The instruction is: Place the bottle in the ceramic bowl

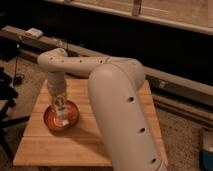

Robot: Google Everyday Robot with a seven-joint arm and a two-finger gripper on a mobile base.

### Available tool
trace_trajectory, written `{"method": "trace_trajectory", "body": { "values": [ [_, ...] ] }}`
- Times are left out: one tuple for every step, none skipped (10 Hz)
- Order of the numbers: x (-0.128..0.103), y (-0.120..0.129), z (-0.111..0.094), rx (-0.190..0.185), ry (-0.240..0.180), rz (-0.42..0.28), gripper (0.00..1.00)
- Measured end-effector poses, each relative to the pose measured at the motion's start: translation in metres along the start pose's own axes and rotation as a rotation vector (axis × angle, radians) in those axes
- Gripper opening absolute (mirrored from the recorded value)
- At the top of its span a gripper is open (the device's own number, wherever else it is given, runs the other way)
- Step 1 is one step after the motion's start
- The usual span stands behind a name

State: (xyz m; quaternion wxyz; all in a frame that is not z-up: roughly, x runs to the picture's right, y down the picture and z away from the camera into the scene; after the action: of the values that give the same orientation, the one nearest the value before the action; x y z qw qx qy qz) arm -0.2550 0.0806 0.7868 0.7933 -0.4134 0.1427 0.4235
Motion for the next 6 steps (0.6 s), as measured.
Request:
{"method": "trace_trajectory", "body": {
  "values": [
    [-0.001, -0.002, 0.005, 0.004, 0.014, -0.004, 0.76],
    [0.000, -0.005, 0.008, 0.006, 0.027, -0.006, 0.80],
    [0.001, -0.007, 0.010, 0.007, 0.034, -0.006, 0.80],
    [0.002, -0.008, 0.011, 0.007, 0.037, -0.007, 0.80],
    [0.004, -0.011, 0.009, 0.004, 0.036, -0.004, 0.80],
    [0.007, -0.016, 0.007, -0.002, 0.032, 0.002, 0.80]
  ]
}}
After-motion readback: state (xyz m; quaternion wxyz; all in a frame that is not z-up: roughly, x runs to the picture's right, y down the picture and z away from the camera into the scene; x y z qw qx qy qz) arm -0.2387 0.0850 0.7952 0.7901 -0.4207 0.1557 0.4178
